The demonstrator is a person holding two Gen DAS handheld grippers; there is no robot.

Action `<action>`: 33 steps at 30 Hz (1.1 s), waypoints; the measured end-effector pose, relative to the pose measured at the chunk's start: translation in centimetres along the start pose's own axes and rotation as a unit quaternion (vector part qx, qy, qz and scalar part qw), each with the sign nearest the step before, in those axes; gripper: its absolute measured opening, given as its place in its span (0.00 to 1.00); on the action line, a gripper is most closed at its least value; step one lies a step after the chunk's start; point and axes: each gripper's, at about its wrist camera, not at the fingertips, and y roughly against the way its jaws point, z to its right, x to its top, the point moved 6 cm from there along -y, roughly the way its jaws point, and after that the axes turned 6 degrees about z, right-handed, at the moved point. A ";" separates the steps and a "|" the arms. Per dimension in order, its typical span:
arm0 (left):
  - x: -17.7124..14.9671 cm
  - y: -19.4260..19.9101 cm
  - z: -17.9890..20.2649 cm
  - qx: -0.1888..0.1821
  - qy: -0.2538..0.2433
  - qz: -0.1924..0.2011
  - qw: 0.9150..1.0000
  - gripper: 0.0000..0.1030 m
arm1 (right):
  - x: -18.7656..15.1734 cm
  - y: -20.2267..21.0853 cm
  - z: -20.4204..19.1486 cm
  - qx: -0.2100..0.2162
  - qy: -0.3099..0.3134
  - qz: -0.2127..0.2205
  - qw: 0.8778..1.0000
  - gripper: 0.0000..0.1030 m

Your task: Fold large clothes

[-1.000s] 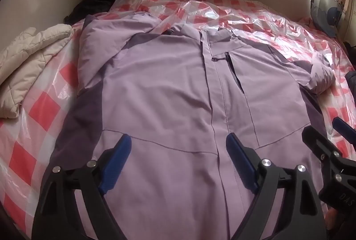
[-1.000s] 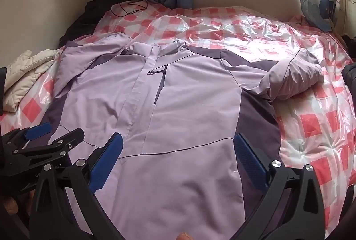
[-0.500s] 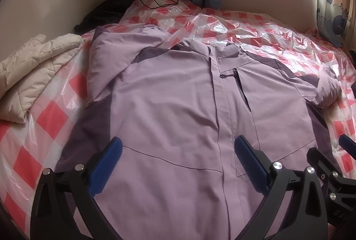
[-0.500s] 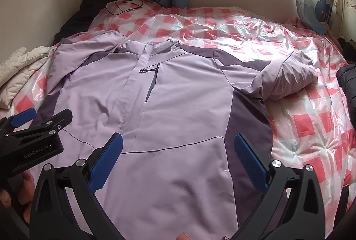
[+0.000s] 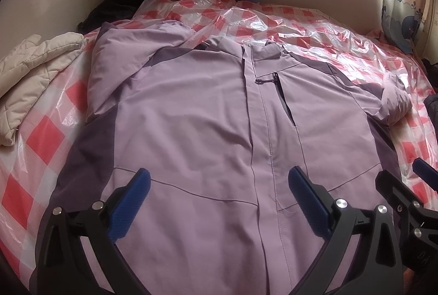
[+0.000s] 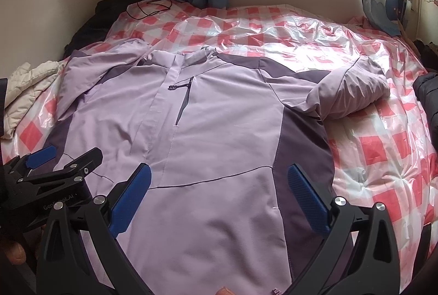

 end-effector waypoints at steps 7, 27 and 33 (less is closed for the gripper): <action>-0.1 -0.2 0.1 0.005 -0.005 -0.003 1.000 0.93 | 0.0 0.1 0.1 -0.001 -0.001 0.001 1.000 0.94; 0.0 -0.1 0.1 0.025 -0.019 0.004 1.000 0.93 | -0.3 -0.2 -0.4 0.002 0.000 -0.007 1.000 0.94; 0.0 -0.1 0.0 0.025 -0.019 0.002 1.000 0.93 | -0.4 -0.4 -0.3 0.006 -0.002 -0.011 1.000 0.94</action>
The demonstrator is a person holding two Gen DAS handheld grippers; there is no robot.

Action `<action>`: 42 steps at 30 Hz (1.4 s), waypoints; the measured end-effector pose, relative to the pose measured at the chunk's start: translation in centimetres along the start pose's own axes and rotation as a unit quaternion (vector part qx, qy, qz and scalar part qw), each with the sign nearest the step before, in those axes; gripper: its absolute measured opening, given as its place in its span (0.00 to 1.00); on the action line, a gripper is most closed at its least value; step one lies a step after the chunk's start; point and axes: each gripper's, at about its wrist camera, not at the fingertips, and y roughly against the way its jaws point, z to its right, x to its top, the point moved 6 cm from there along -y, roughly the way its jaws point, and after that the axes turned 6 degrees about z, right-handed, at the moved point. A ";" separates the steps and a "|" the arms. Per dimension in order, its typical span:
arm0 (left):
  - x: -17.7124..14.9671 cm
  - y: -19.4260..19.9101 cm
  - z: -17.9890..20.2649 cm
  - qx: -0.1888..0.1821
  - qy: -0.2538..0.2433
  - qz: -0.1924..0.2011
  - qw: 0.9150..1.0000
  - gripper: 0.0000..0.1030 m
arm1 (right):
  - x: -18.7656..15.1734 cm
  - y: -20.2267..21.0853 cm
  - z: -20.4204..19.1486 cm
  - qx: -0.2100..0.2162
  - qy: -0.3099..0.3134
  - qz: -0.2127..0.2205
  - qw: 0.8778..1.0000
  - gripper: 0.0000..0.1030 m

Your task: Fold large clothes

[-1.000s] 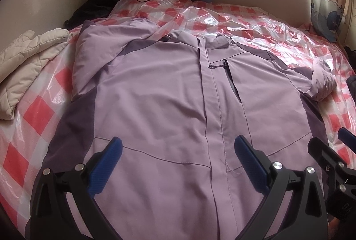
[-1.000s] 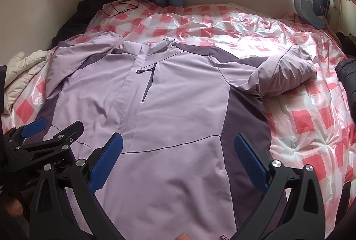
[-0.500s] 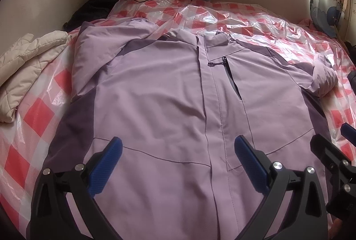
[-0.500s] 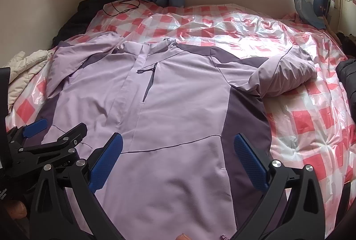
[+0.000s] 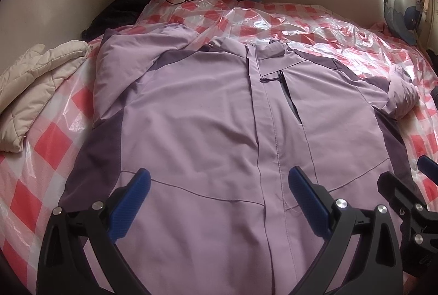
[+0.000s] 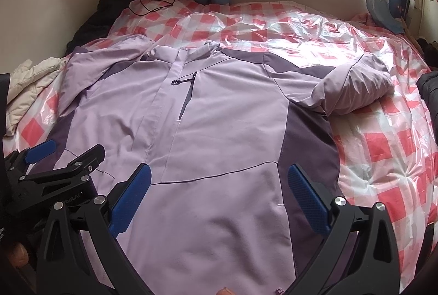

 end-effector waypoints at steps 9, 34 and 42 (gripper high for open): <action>-0.1 -0.1 -0.2 0.000 -0.003 -0.002 1.000 0.93 | 0.0 0.0 0.0 0.000 0.000 0.000 1.000 0.94; -0.4 -0.1 0.7 -0.002 -0.006 -0.005 1.000 0.93 | 0.0 -0.1 1.1 -0.004 -0.012 -0.001 1.000 0.94; -0.6 -0.3 0.9 -0.006 -0.004 -0.007 1.000 0.93 | 0.1 -0.4 1.8 -0.008 -0.018 -0.005 1.000 0.94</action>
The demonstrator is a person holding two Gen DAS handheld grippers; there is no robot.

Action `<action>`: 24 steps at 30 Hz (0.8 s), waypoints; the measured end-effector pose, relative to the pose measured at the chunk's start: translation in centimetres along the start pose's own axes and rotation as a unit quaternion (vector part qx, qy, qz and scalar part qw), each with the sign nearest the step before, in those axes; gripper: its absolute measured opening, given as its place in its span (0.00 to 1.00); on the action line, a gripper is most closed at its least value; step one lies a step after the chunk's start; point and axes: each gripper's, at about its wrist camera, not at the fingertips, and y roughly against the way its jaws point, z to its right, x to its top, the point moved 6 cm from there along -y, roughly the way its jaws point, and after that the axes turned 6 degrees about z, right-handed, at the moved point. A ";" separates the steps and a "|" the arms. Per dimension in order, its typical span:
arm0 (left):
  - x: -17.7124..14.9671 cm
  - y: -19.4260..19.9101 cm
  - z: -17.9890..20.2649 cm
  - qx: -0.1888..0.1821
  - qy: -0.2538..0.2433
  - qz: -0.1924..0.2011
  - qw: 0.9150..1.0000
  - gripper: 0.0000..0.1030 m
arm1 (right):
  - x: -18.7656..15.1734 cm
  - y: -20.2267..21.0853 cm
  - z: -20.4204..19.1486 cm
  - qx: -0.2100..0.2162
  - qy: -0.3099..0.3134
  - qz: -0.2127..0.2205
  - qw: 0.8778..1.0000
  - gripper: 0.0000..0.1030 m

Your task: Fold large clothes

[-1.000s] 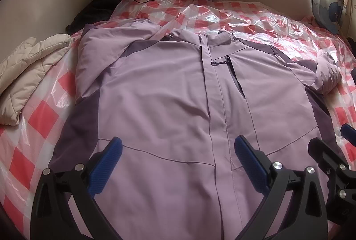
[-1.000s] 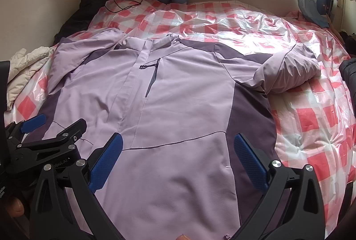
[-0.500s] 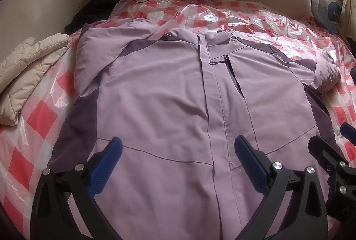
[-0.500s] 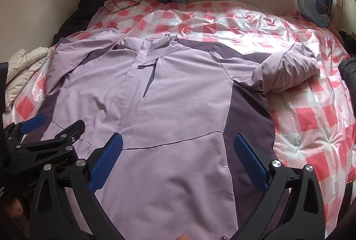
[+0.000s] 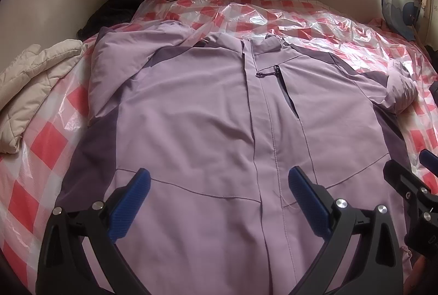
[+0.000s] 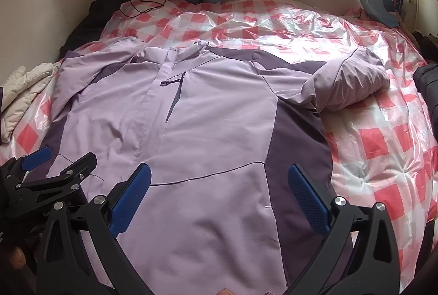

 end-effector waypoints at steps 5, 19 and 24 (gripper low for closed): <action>0.0 -0.1 -0.1 -0.003 0.001 -0.002 1.000 0.93 | -0.1 -0.2 0.1 -0.005 0.006 -0.003 1.000 0.94; 0.3 -0.6 -0.7 -0.014 0.020 -0.012 1.000 0.93 | 1.1 -0.1 2.1 0.018 -0.015 -0.007 1.000 0.94; 0.4 -0.9 -1.7 -0.027 0.046 -0.024 0.998 0.93 | 5.3 -0.1 11.1 0.033 -0.122 -0.012 0.992 0.94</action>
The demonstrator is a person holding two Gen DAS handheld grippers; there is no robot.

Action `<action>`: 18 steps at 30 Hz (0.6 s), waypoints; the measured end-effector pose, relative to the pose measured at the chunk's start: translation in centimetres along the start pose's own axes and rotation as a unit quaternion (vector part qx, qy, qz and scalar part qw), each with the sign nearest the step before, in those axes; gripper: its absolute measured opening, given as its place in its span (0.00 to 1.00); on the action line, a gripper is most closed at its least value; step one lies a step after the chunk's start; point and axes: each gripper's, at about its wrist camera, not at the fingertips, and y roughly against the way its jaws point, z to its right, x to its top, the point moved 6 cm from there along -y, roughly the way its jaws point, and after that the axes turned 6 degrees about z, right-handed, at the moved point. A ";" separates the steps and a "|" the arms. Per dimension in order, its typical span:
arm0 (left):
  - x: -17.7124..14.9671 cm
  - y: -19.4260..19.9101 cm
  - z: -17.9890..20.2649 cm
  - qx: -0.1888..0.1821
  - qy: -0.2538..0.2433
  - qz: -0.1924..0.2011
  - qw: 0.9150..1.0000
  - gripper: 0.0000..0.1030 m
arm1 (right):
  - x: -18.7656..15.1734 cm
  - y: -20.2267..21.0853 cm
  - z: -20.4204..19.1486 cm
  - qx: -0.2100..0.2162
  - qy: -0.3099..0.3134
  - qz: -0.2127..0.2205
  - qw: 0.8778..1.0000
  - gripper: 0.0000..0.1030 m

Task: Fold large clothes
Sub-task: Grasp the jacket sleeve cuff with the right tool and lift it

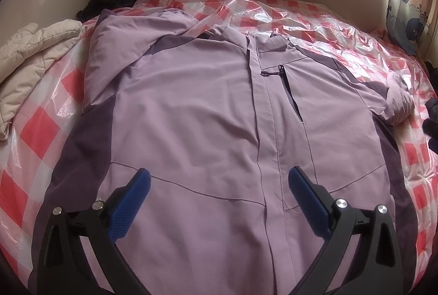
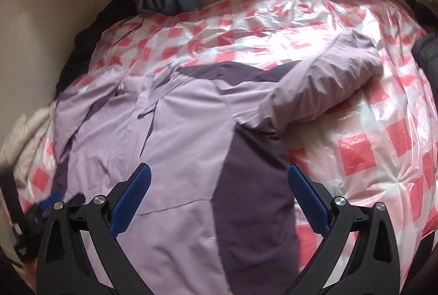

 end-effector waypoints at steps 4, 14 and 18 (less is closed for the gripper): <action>0.1 0.0 -0.4 -0.010 0.013 -0.003 1.000 0.93 | 5.5 -0.3 9.8 -0.046 -0.076 0.012 0.996 0.94; -0.9 -1.8 0.4 0.004 -0.011 -0.026 1.000 0.93 | 19.2 -9.3 19.0 -0.174 -0.067 -0.013 0.982 0.94; -1.0 -2.0 0.3 0.004 -0.014 -0.030 0.999 0.93 | 21.2 -17.0 19.3 -0.223 -0.052 -0.059 0.972 0.94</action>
